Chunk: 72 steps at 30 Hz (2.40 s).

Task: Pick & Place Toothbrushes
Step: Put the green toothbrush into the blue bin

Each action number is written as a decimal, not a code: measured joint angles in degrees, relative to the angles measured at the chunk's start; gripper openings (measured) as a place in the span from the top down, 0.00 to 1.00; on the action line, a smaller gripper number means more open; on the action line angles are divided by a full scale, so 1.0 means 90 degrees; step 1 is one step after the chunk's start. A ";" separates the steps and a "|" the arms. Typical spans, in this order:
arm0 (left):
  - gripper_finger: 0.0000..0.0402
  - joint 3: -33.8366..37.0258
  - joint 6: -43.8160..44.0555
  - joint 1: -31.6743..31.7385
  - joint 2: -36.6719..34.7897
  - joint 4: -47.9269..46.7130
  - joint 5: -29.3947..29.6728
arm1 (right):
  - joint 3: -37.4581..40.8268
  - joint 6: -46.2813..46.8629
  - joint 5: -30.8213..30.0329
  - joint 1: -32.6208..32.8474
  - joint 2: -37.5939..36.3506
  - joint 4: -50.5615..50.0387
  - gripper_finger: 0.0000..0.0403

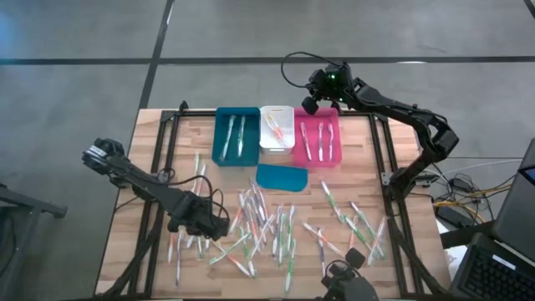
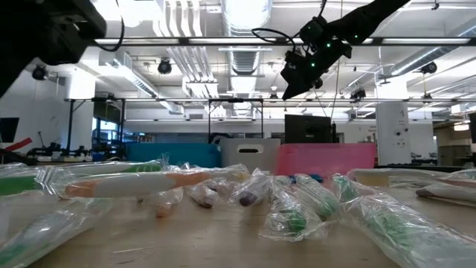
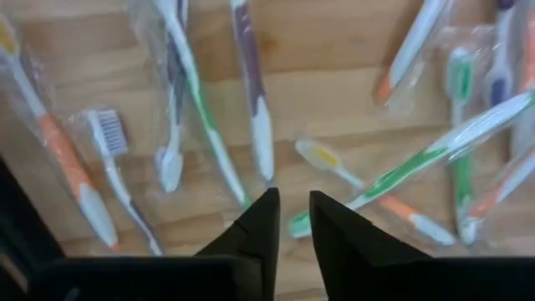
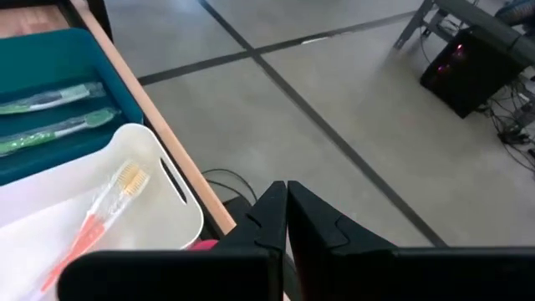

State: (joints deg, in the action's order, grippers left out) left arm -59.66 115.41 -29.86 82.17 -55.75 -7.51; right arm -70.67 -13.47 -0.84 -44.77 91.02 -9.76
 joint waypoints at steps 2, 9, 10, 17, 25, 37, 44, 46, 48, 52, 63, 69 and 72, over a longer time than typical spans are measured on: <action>0.78 0.0001 0.0027 -0.0011 0.0000 -0.0040 -0.0021 | 0.0000 0.0000 0.0002 0.0000 0.0000 -0.0011 0.98; 0.70 0.0340 0.0197 -0.0003 0.0002 -0.0089 -0.0016 | 0.0000 0.0084 0.0000 0.0000 0.0000 -0.0014 0.98; 0.69 0.0411 0.0199 -0.0003 0.0002 -0.0090 -0.0122 | 0.0000 0.0087 0.0002 0.0000 0.0000 -0.0013 0.98; 0.66 0.0827 0.0219 0.0007 0.0002 -0.0043 -0.0250 | 0.0002 0.0092 0.0000 0.0000 0.0000 -0.0017 0.98; 0.66 0.1270 0.0390 0.0017 0.0002 0.0569 -0.0155 | 0.0003 0.0095 0.0000 0.0001 0.0000 -0.0034 0.98; 0.67 0.1670 0.0640 0.0036 0.0002 0.1028 -0.0090 | 0.0007 0.0095 0.0000 0.0002 0.0000 -0.0031 0.98; 0.67 0.1671 0.0651 0.0043 0.0002 0.1030 0.0071 | 0.0010 0.0095 0.0000 0.0002 0.0000 -0.0027 0.98; 0.67 0.1671 0.0651 0.0043 0.0002 0.1030 0.0074 | 0.0010 0.0095 0.0000 0.0002 0.0000 -0.0026 0.98; 0.67 0.1671 0.0651 0.0043 0.0002 0.1033 0.0078 | 0.0010 0.0095 0.0000 0.0000 0.0000 -0.0026 0.98; 0.67 0.1680 0.0651 0.0046 0.0002 0.1036 0.0080 | 0.0010 0.0095 0.0000 0.0002 0.0000 -0.0024 0.98; 0.75 0.2108 0.0682 0.0056 0.0002 0.1542 0.0078 | 0.0010 0.0066 0.0000 0.0001 0.0000 -0.0024 0.98; 0.82 0.2108 0.0663 0.0058 0.0002 0.1557 0.0078 | 0.0010 0.0052 0.0000 0.0002 0.0000 -0.0024 0.98; 0.87 0.2108 0.0659 0.0056 0.0002 0.1593 0.0059 | 0.0010 0.0046 0.0000 0.0001 0.0000 -0.0024 0.98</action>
State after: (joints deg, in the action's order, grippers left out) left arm -40.69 121.34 -29.36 82.19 -41.42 -6.98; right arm -70.59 -13.06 -0.84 -44.76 91.02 -9.98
